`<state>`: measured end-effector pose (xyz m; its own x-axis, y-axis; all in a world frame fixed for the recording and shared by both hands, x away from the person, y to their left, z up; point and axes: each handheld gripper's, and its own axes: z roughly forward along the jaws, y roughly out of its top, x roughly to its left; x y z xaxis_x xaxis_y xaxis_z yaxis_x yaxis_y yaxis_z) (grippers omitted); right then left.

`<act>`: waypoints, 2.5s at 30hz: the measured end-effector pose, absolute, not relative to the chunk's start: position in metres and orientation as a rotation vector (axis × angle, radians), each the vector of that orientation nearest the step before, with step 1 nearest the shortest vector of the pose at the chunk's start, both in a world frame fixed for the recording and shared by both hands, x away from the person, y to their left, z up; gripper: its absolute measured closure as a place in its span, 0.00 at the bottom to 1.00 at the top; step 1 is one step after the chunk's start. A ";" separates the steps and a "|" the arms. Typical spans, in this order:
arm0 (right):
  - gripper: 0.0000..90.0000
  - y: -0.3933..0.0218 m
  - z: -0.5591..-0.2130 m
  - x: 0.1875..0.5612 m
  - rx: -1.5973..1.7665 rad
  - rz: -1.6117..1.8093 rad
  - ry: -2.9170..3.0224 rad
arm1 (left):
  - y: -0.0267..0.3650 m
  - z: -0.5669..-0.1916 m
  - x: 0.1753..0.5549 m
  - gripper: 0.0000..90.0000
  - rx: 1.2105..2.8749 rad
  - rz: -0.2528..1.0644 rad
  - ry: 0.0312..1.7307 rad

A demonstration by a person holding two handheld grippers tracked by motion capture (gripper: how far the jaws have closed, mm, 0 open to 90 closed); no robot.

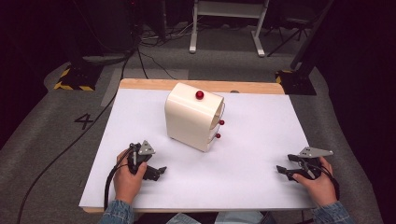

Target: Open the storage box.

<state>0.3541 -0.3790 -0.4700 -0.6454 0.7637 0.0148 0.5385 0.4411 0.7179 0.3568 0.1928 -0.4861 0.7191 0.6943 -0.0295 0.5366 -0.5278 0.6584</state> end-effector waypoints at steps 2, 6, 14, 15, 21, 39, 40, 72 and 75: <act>0.26 -0.376 -0.462 0.352 1.102 1.057 2.383 | 0.193 -0.486 0.357 0.00 2.264 0.312 0.928; 0.30 -0.371 -0.447 0.350 1.064 1.090 2.379 | 0.193 -0.486 0.357 0.00 2.263 0.311 0.929; 0.35 -0.350 -0.410 0.348 0.949 1.193 2.365 | 0.193 -0.486 0.357 0.00 2.264 0.309 0.927; 0.36 -0.343 -0.403 0.350 0.920 1.212 2.363 | 0.193 -0.486 0.357 0.00 2.264 0.310 0.927; 0.37 -0.323 -0.389 0.360 0.851 1.280 2.359 | 0.193 -0.486 0.357 0.00 2.262 0.311 0.927; 0.56 -0.275 -0.383 0.388 0.694 1.339 2.422 | 0.193 -0.486 0.357 0.00 2.265 0.310 0.930; 0.57 -0.268 -0.385 0.392 0.688 1.350 2.425 | 0.193 -0.486 0.357 0.00 2.267 0.309 0.930; 0.77 -0.197 -0.451 0.451 0.613 1.395 2.540 | 0.192 -0.486 0.357 0.00 2.268 0.310 0.930; 0.80 -0.194 -0.454 0.452 0.613 1.422 2.539 | 0.193 -0.486 0.357 0.00 2.268 0.310 0.930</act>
<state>0.4521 -0.1935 -0.4542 -0.9016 0.4293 0.0535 0.2699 0.4615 0.8451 0.3569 0.1925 -0.4857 0.7194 0.6940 -0.0289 0.5382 -0.5306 0.6548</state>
